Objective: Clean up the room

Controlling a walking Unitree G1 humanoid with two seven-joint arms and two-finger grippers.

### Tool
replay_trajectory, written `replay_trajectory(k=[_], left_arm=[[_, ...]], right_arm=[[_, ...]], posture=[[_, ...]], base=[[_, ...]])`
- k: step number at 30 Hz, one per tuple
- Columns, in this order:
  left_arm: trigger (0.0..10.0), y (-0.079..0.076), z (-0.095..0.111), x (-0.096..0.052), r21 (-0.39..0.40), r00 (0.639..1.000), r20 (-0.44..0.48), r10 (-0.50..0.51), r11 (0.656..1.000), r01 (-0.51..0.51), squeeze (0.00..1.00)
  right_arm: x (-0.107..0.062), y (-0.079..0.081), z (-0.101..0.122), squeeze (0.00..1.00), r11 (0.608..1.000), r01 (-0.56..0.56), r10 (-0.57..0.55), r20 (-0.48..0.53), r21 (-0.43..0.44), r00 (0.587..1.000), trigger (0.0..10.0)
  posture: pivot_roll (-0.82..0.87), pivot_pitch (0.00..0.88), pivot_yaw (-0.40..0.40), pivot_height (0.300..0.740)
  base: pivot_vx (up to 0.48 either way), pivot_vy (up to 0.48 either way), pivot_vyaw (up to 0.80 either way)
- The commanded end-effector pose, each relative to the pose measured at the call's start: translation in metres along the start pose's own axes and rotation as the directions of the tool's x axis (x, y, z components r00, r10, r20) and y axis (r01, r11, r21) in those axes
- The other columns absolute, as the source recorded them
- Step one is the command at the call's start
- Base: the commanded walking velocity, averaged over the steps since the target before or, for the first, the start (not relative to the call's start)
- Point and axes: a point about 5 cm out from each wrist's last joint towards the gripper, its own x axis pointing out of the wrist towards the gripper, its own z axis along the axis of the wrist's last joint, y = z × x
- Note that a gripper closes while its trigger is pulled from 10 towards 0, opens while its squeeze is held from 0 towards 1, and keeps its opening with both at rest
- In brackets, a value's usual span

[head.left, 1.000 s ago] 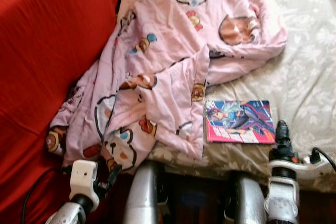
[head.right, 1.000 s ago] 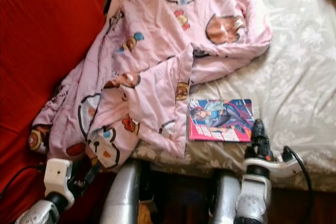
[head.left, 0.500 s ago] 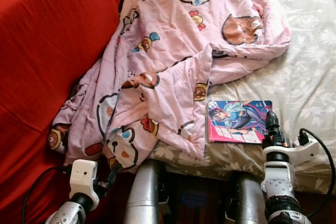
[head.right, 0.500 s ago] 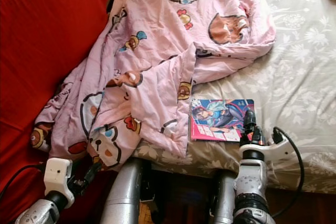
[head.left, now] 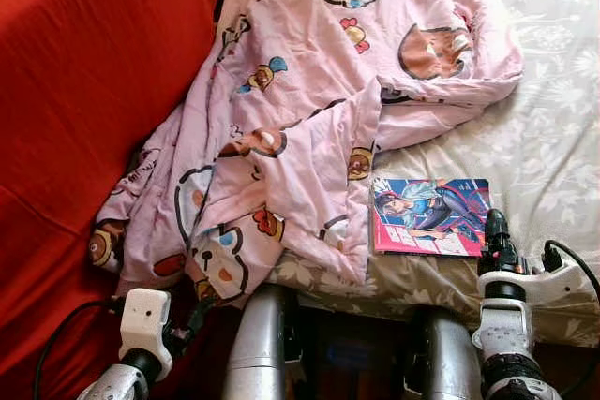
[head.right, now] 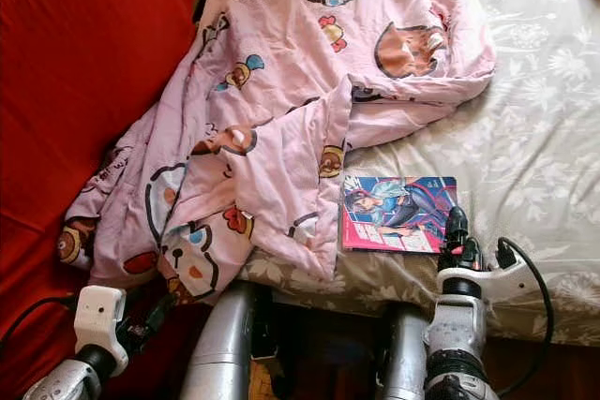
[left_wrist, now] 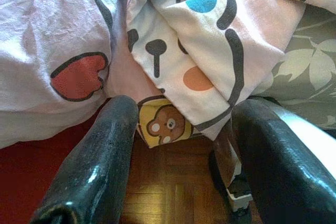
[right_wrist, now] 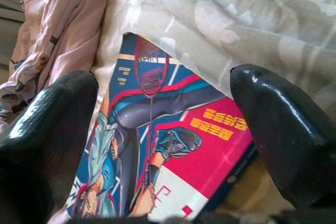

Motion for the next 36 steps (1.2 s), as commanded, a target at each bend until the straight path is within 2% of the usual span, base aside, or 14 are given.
replay_trajectory(k=[1,9,10,11,16,17,19,20,23,27,30,36], left_arm=[[10.0,0.011,-0.007,-0.007,0.016,0.999,-0.042,0.027,1.0,-0.027,0.0],[10.0,0.011,-0.007,-0.008,0.021,0.999,-0.046,0.024,1.0,-0.023,0.0],[10.0,0.01,-0.007,-0.01,0.022,0.999,-0.046,0.022,1.0,-0.021,0.0],[10.0,0.01,-0.006,-0.01,0.024,0.999,-0.046,0.02,1.0,-0.019,0.0],[10.0,0.011,-0.007,-0.01,0.027,0.999,-0.049,0.017,1.0,-0.016,0.0],[10.0,0.01,-0.006,-0.01,0.03,0.999,-0.05,0.011,1.0,-0.01,0.0],[10.0,0.01,-0.006,-0.01,0.031,0.999,-0.049,0.009,1.0,-0.007,0.0],[10.0,0.01,-0.005,-0.011,0.032,0.999,-0.049,0.006,0.999,-0.005,0.0],[10.0,0.008,-0.006,-0.012,0.032,0.999,-0.053,0.001,0.999,0.001,0.0],[10.0,0.005,-0.007,-0.015,0.031,0.998,-0.057,-0.007,0.999,0.008,0.0],[10.0,0.002,-0.008,-0.019,0.037,0.998,-0.064,-0.019,0.999,0.022,0.0],[10.0,0.003,-0.008,-0.024,0.037,0.998,-0.069,-0.013,0.999,0.016,0.0]], right_arm=[[-0.008,-0.01,-0.005,0.0,0.999,0.042,-0.042,-0.014,0.009,0.999,10.0],[-0.009,-0.014,-0.006,0.0,0.998,0.055,-0.054,-0.035,0.014,0.998,10.0],[-0.01,-0.015,-0.007,0.0,0.998,0.058,-0.057,-0.043,0.036,0.997,10.0],[-0.009,-0.015,-0.008,0.0,0.994,0.056,-0.052,-0.043,0.094,0.998,10.0],[-0.01,-0.015,-0.01,0.0,0.988,0.038,-0.029,-0.061,0.151,0.998,10.0],[-0.01,-0.014,-0.013,0.0,0.982,0.02,-0.004,-0.084,0.19,0.996,10.0],[-0.01,-0.013,-0.014,0.0,0.976,0.006,0.016,-0.098,0.219,0.995,10.0],[-0.011,-0.011,-0.019,0.0,0.971,-0.029,0.06,-0.126,0.237,0.99,10.0],[-0.016,-0.012,-0.027,0.0,0.97,-0.032,0.076,-0.176,0.24,0.981,10.0],[-0.022,-0.019,-0.029,0.0,0.97,0.012,0.033,-0.179,0.242,0.983,10.0],[-0.028,-0.032,-0.021,0.0,0.966,0.079,-0.049,-0.128,0.244,0.991,10.0],[-0.029,-0.037,-0.015,0.0,0.965,0.088,-0.062,-0.109,0.249,0.992,10.0]], posture=[[0.24,0.295,0.17,0.59],[0.25,0.292,0.176,0.59],[0.25,0.294,0.178,0.59],[0.25,0.296,0.179,0.59],[0.24,0.299,0.182,0.59],[0.25,0.302,0.187,0.59],[0.25,0.302,0.187,0.59],[0.26,0.308,0.189,0.59],[0.26,0.311,0.191,0.59],[0.28,0.324,0.194,0.59],[0.28,0.334,0.194,0.59],[0.29,0.35,0.193,0.59]], base=[[0.0,0.0,0.0],[0.0,0.0,0.0],[0.0,0.0,0.0],[0.0,0.0,0.0],[0.0,0.0,0.0],[0.0,0.0,0.0],[0.0,0.0,0.0],[0.0,0.0,0.0],[0.0,0.0,0.0],[0.0,0.0,0.0],[0.0,0.0,0.0],[0.0,0.0,0.0]])
